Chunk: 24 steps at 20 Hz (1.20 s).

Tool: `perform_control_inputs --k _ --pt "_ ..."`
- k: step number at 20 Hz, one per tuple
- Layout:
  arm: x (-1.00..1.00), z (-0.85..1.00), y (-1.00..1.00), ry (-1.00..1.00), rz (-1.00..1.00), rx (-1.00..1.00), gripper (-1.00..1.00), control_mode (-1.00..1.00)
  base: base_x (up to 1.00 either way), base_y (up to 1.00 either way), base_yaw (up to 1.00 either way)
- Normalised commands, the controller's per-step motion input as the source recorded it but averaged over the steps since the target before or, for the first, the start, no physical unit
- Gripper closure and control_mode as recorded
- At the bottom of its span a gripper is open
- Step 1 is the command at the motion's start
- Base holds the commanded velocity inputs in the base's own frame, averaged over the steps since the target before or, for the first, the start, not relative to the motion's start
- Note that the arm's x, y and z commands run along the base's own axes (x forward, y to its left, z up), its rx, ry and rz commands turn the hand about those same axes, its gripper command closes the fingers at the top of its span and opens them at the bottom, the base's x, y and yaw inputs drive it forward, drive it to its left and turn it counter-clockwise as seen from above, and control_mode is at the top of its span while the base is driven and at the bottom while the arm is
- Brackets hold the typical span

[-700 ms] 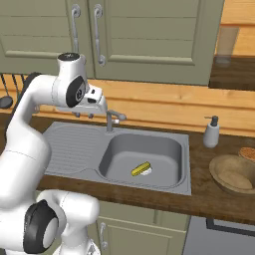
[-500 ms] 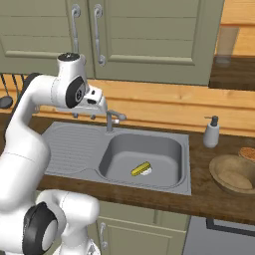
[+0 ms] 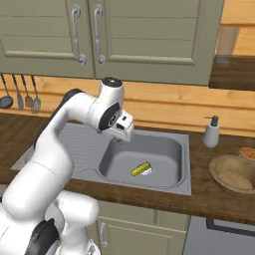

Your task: Pick the cucumber from the sink and place it in the bowl. Then pick the bowl and place it in the microwave. Then close the microwave door and press the start button.

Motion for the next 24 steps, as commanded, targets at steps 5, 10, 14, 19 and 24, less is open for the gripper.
perform_control_inputs --k 5,10,14,19,24 --pt "0.65 -0.78 -0.73 0.23 -0.32 0.19 -1.0 -1.0 0.0 0.0 0.0" --pt "0.87 -1.0 -0.31 0.34 -0.3 0.12 -1.0 -1.0 0.0 0.0 0.0" --pt "0.83 -0.85 -0.31 0.23 -0.21 0.2 -1.0 -1.0 0.0 0.0 0.0" --pt "0.53 -0.71 -0.41 0.16 -0.12 0.22 -1.0 -1.0 0.0 0.0 0.0" --pt "0.43 -0.81 -0.07 0.09 -0.08 0.1 -1.0 -1.0 0.0 0.0 0.0"
